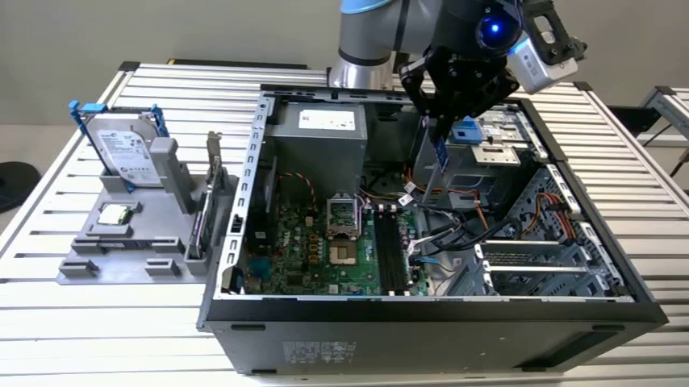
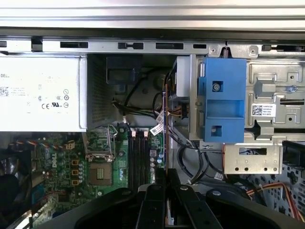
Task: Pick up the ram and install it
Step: 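Insert the ram into the slot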
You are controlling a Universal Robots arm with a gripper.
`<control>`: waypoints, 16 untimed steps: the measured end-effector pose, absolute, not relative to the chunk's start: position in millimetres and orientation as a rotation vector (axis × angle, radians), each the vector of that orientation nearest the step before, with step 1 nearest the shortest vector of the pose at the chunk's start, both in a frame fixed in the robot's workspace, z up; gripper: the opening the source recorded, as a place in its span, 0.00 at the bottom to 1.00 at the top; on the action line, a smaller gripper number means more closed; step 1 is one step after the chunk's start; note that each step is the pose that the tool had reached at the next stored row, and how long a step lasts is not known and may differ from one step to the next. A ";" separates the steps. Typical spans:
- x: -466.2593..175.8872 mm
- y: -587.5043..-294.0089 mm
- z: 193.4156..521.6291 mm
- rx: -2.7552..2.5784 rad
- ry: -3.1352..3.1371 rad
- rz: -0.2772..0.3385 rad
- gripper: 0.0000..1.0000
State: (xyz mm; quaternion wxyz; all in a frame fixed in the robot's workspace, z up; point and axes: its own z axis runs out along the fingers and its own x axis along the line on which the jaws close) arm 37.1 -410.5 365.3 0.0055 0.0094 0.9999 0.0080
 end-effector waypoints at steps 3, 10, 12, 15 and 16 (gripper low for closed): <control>37.1 -410.4 365.0 0.029 3.130 0.025 0.00; 37.1 -410.5 362.4 0.029 3.130 0.025 0.00; 37.1 -410.5 361.8 0.029 3.130 0.025 0.00; 37.1 -410.5 360.6 0.029 3.130 0.025 0.00; 37.1 -410.5 360.2 0.029 3.130 0.025 0.00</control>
